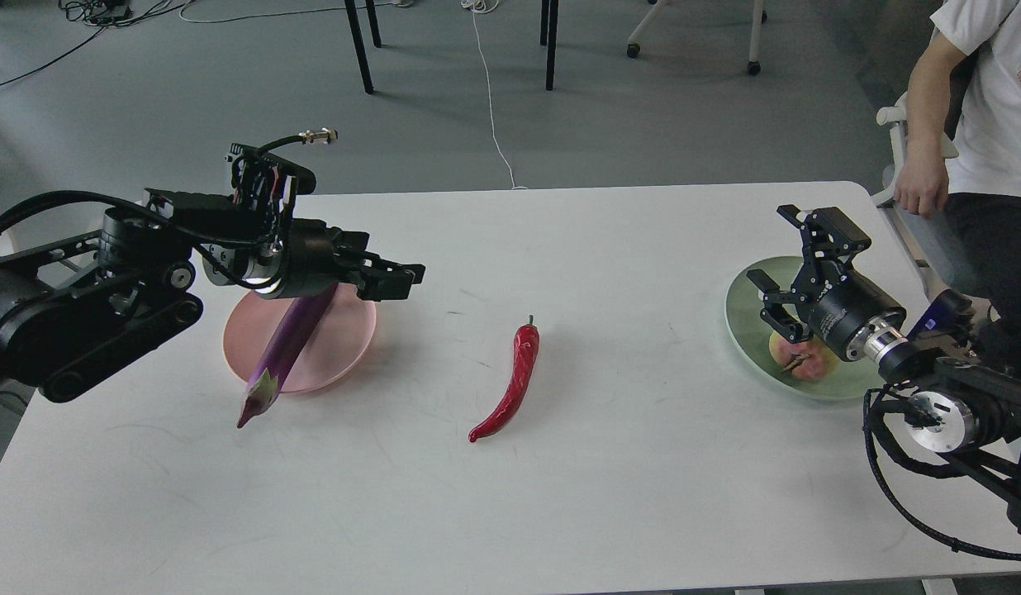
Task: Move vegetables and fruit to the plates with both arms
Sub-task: 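Move the left gripper to the red chili pepper and grasp it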
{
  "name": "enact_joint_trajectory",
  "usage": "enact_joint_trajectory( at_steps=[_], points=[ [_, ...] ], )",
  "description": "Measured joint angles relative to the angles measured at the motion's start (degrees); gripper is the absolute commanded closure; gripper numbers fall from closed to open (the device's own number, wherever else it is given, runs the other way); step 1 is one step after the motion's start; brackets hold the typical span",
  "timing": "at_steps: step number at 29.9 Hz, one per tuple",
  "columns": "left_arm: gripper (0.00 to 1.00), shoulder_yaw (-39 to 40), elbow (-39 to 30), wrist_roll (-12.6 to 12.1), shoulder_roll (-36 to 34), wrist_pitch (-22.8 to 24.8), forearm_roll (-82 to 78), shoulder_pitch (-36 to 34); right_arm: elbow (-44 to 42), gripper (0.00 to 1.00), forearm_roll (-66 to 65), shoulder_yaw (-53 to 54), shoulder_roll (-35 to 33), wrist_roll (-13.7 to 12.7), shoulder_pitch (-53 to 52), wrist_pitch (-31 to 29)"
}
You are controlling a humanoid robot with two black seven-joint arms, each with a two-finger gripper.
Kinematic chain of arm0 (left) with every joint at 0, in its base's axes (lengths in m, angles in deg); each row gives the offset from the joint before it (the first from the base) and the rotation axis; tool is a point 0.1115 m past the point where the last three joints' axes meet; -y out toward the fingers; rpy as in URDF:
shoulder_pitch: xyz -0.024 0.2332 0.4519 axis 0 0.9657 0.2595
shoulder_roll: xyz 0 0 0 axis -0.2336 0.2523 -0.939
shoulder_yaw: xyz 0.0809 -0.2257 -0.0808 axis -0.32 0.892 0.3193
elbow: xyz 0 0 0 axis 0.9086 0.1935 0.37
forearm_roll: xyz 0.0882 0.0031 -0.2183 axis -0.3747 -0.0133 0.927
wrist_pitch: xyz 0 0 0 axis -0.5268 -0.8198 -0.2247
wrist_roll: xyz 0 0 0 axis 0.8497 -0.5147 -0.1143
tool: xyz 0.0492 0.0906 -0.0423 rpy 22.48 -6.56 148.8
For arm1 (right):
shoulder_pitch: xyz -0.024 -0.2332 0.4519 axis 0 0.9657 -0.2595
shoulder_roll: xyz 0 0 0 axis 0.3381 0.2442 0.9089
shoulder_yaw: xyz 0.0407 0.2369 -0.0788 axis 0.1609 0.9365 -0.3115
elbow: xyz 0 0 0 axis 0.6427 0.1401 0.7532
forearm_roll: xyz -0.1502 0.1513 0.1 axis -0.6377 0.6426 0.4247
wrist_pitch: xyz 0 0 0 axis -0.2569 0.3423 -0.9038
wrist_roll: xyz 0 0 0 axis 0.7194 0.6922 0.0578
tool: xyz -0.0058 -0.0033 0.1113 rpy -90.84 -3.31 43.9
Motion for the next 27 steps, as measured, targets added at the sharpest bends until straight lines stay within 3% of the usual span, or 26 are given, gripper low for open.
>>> enact_joint_trajectory(
  at_steps=[7, 10, 17, 27],
  points=[
    [0.02, -0.58, -1.35, -10.04, 11.21, -0.01, 0.58, 2.2, -0.02, 0.02, 0.0, 0.01, 0.0, 0.0, -0.06, 0.08],
    [0.02, -0.58, -0.66, -12.28, 14.52, -0.01, 0.41, 5.42, -0.04, 0.02, 0.0, 0.02, -0.01, 0.0, -0.05, 0.11],
    [0.02, -0.5, 3.81, -13.77, 20.8, -0.01, -0.38, 7.81, -0.17, 0.02, -0.05, -0.07, -0.04, 0.0, 0.19, 0.17],
    [0.02, -0.66, 13.22, -13.16, 27.05, -0.1, -5.02, 7.52, -0.14, 0.02, -0.08, -0.02, -0.2, 0.0, 0.62, 0.21]
  ],
)
